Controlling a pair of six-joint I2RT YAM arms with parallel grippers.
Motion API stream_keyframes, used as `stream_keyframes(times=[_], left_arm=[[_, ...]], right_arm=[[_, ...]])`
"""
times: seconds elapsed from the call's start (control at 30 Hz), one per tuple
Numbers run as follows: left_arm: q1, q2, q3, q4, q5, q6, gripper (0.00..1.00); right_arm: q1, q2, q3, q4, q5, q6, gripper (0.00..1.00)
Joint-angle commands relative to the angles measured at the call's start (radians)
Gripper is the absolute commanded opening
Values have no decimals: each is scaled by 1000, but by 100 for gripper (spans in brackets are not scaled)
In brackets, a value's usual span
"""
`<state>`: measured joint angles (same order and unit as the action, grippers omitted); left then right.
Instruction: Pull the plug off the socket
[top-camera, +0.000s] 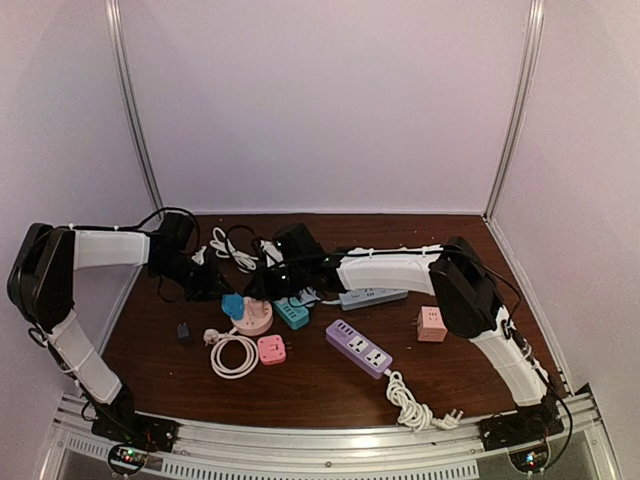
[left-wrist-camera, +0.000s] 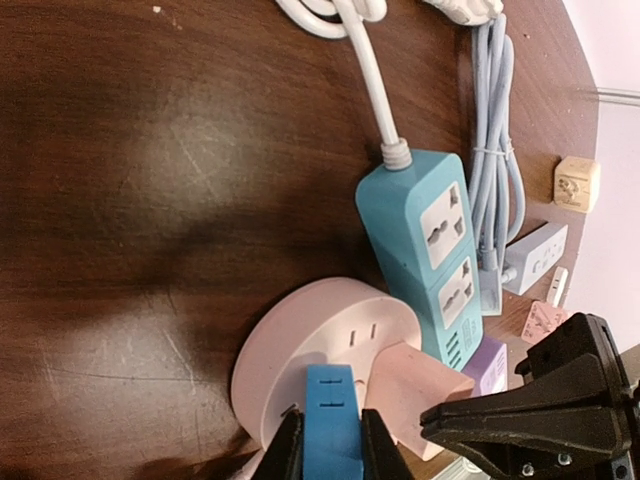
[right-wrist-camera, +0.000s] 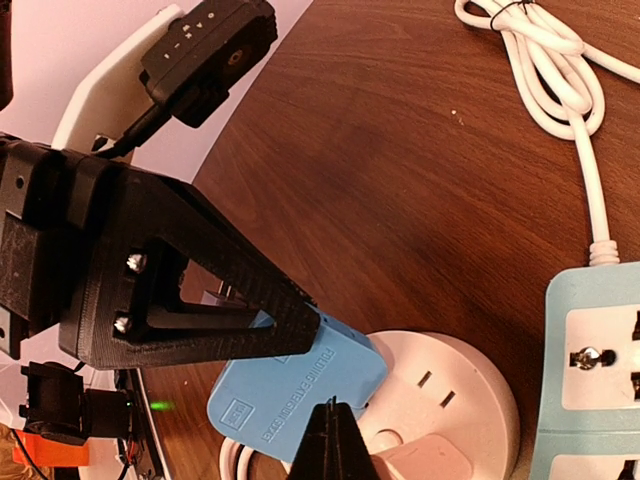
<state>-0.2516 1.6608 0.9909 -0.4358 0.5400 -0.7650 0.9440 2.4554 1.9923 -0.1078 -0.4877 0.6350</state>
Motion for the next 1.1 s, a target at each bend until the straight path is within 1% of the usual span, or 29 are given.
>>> stream_keyframes(times=[0.0,0.33,0.43,0.63,0.93,1.07], left_arm=[[17,-28,-4,138,87,-31,6],[16,-63,-7,170,132,32,6],[16,-59,-23,216,182,15,6],[28,-56,-51,284,237,-42,6],[57,-72,-50,230,229,-9,6],[66,-74,-67,239,251,-24,6]], right_arm=[[-3,55,-33,-98,43,-7,0],[-4,68,-35,-90,40,-4,0],[-4,74,-35,-89,37,-1,0],[-3,80,-35,-89,37,-1,0],[-3,77,-35,-90,45,-8,0],[-3,82,-36,-89,42,-7,0]])
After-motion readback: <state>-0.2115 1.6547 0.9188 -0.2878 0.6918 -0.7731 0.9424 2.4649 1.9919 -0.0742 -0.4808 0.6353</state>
